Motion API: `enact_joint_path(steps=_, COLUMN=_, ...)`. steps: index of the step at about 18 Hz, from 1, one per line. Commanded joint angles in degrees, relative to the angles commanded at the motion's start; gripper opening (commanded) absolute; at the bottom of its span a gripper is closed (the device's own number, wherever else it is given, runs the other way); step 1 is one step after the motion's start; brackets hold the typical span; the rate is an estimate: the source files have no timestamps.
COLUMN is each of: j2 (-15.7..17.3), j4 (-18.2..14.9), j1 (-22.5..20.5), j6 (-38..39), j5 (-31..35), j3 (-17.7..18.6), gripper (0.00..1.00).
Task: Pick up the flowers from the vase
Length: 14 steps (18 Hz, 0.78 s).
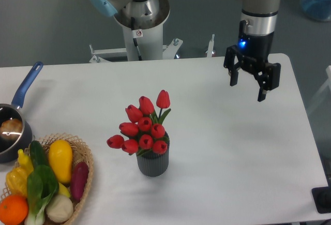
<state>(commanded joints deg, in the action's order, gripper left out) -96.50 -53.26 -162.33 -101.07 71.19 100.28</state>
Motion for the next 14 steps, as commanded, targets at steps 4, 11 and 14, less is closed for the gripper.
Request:
enact_joint_path(steps=4, j2=0.26, j4=-0.09, j1=0.09, j6=-0.61, j5=0.18, j3=0.44, gripper=1.0)
enact_joint_path(steps=11, j2=-0.09, j4=-0.09, j1=0.17, j6=-2.2, j5=2.28, j3=-0.44, gripper=1.0)
enact_joint_path(steps=14, j2=-1.31, j4=0.09, j1=2.36, j6=-2.11, j5=4.39, j3=-1.58, gripper=1.0)
